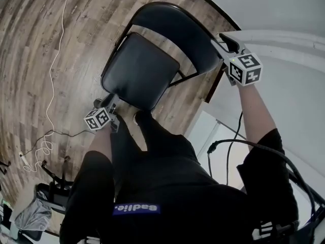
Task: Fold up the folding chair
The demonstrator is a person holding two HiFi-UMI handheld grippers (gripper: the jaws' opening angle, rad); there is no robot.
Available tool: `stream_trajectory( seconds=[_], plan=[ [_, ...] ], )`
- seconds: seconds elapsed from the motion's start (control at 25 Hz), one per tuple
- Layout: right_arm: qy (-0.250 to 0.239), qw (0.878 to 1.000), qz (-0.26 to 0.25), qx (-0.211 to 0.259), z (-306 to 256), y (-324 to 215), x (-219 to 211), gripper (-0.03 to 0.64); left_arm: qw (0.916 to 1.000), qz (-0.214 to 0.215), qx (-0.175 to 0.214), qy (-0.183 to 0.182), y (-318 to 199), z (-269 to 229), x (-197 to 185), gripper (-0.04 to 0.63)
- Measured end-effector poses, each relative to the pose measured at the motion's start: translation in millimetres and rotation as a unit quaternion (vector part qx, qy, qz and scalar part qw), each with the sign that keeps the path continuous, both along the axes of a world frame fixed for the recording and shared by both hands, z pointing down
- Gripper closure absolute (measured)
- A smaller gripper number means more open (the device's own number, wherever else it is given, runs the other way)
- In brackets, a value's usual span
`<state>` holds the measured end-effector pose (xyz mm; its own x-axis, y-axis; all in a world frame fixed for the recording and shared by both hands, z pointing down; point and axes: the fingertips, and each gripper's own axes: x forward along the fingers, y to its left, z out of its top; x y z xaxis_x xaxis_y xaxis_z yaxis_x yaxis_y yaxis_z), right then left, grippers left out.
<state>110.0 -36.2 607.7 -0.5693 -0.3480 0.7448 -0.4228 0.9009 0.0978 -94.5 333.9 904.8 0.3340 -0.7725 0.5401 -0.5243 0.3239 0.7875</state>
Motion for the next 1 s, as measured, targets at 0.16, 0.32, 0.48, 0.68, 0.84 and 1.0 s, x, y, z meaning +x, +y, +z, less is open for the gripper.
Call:
stream_trajectory(
  seconds=[0.16,0.32,0.48,0.68,0.84,1.0],
  plan=[
    [0.013,1.0,-0.013,-0.006,18,-14,2,0.438,0.9993,-0.024,-0.029,-0.003,14,34,-3,0.437],
    [0.019,1.0,-0.017,-0.013,30,-25,2,0.431,0.9976,-0.055,-0.039,0.018,24,61,3,0.414],
    [0.016,1.0,-0.011,-0.017,39,-39,2,0.418,0.995,-0.079,-0.051,0.033,32,89,10,0.393],
    [0.021,0.999,-0.023,-0.025,53,-43,-1,0.396,0.9926,-0.097,-0.064,0.035,37,117,11,0.366],
    [0.015,0.999,-0.036,-0.031,54,-49,-1,0.365,0.9914,-0.105,-0.064,0.044,35,139,9,0.331],
    [-0.012,0.998,-0.037,-0.048,49,-55,-2,0.365,0.9909,-0.109,-0.06,0.052,32,156,6,0.311]
  ],
)
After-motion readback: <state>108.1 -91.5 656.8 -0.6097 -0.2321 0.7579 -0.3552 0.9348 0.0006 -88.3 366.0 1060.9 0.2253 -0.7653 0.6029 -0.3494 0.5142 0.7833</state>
